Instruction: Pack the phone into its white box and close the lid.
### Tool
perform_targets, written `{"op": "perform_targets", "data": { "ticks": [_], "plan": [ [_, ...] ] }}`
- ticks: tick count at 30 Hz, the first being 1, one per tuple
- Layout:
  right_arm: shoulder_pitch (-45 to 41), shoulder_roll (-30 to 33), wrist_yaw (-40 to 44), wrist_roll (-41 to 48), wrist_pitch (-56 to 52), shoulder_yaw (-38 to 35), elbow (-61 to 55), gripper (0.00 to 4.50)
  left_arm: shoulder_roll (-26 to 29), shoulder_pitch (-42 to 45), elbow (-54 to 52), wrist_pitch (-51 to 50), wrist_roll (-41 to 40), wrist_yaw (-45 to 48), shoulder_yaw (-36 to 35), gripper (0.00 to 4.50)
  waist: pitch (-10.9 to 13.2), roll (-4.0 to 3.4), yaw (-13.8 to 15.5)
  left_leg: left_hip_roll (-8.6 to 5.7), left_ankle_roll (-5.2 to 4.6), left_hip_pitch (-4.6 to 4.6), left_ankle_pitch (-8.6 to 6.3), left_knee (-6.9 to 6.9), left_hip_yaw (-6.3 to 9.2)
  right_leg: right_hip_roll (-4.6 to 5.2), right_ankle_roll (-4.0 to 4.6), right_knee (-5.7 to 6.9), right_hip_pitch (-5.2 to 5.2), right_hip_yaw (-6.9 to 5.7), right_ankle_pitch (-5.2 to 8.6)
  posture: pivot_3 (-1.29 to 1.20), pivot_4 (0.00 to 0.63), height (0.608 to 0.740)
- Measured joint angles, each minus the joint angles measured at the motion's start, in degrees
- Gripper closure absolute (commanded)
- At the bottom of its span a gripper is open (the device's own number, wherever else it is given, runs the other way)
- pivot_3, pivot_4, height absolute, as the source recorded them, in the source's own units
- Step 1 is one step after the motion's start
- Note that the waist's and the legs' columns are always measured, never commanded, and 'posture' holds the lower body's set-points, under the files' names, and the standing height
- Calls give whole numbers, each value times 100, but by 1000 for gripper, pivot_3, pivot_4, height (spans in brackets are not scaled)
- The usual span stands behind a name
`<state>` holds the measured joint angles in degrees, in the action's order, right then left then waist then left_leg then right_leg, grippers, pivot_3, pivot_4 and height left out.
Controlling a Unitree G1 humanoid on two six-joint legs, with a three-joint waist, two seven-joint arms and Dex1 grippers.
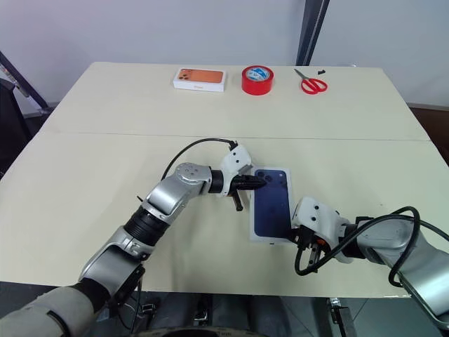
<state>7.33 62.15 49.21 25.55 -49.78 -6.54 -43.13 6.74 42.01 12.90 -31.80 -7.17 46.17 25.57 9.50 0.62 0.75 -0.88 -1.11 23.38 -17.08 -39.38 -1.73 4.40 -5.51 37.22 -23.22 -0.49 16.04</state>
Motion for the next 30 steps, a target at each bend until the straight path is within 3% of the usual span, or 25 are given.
{"op": "perform_targets", "data": {
  "ticks": [6,10,15,21,24,30],
  "plan": [
    [75,-19,-59,-84,134,-33,-13,4443,-64,-9,-21,13,113,-39,5,4500,-9,12,3,0,0,0,0,0,2,2,-1,-3,3,0,0,0,150,725],
    [-606,-656,-511,-180,482,-304,578,4443,30,-275,-321,112,-64,-324,-623,4500,-8,13,-43,5,9,0,5,1,1,0,-1,7,-8,2,0,0,150,725],
    [-1652,-1224,-899,-98,637,-797,1943,4443,897,-951,-1576,84,-306,-666,-1795,4500,-11,6,-52,10,55,-3,31,14,1,-2,-1,10,-11,2,0,0,150,725],
    [-1990,-1262,-440,41,1006,-1007,3198,4443,1939,-2504,-2666,-280,-642,-745,-2932,4500,-11,6,1,8,28,-1,15,14,0,6,0,6,-10,2,0,0,150,725],
    [-2020,-1217,-144,4,1289,-911,3508,4443,2110,-2967,-3007,-383,-824,-815,-3361,4500,-11,5,0,6,18,-1,9,14,0,9,0,4,-9,2,0,0,150,725],
    [-2123,-1179,175,-60,1522,-698,3820,4443,2154,-3364,-3235,-404,-973,-1019,-3566,4500,-12,3,-17,7,19,-2,9,15,0,9,0,5,-11,2,0,0,150,725]
  ]
}}
